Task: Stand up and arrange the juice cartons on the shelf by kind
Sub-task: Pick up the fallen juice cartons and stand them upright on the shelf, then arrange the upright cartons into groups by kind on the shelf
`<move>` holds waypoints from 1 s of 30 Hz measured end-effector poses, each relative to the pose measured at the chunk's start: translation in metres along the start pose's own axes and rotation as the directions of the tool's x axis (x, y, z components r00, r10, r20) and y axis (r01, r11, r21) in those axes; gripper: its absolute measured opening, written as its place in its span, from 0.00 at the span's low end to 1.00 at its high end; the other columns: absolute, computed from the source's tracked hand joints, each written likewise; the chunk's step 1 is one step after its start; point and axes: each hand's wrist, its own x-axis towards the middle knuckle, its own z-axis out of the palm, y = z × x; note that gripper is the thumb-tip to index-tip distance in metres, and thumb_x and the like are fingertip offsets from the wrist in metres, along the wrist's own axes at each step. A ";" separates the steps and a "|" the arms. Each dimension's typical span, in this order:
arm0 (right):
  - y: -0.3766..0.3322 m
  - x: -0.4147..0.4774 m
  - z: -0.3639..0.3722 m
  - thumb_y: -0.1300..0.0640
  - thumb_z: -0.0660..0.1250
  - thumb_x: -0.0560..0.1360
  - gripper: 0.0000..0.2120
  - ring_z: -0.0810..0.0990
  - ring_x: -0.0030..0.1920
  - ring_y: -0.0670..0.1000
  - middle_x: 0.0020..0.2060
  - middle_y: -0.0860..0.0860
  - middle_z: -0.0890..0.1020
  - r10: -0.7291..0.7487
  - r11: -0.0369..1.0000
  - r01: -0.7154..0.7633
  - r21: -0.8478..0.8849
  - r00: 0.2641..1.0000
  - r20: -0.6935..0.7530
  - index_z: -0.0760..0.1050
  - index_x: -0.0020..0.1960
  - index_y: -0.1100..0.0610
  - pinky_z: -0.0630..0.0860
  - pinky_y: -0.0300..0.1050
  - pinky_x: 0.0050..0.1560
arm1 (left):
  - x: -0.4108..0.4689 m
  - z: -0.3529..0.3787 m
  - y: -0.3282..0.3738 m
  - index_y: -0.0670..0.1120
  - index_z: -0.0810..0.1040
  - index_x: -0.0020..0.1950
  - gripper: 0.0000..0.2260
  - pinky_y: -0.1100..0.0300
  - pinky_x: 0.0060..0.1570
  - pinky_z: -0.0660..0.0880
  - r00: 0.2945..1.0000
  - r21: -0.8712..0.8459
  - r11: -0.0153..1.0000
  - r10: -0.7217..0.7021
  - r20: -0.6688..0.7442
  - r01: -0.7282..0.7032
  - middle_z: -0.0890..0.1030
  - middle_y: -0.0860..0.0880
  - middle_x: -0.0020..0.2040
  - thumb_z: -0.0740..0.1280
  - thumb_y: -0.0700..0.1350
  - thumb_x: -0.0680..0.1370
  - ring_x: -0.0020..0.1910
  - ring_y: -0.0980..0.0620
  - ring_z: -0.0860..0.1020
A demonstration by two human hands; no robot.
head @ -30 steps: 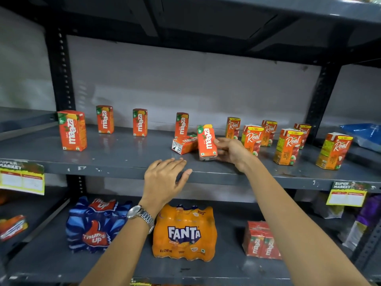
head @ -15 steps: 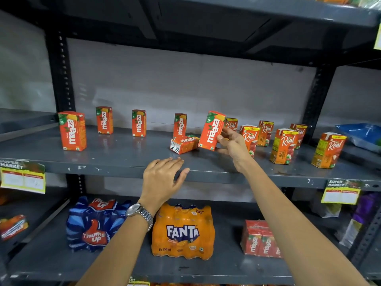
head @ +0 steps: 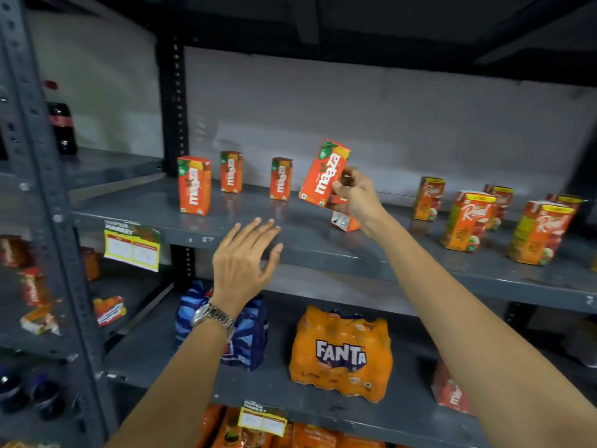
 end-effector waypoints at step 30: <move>0.050 0.021 -0.090 0.44 0.68 0.69 0.31 0.72 0.63 0.58 0.63 0.56 0.75 0.265 0.886 -0.385 -0.258 0.877 -0.401 0.70 0.64 0.63 0.68 0.48 0.61 | 0.007 0.041 0.095 0.46 0.79 0.56 0.16 0.55 0.60 0.67 0.974 -0.156 0.966 0.218 0.061 -0.206 0.81 0.49 0.57 0.57 0.52 0.79 0.60 0.50 0.76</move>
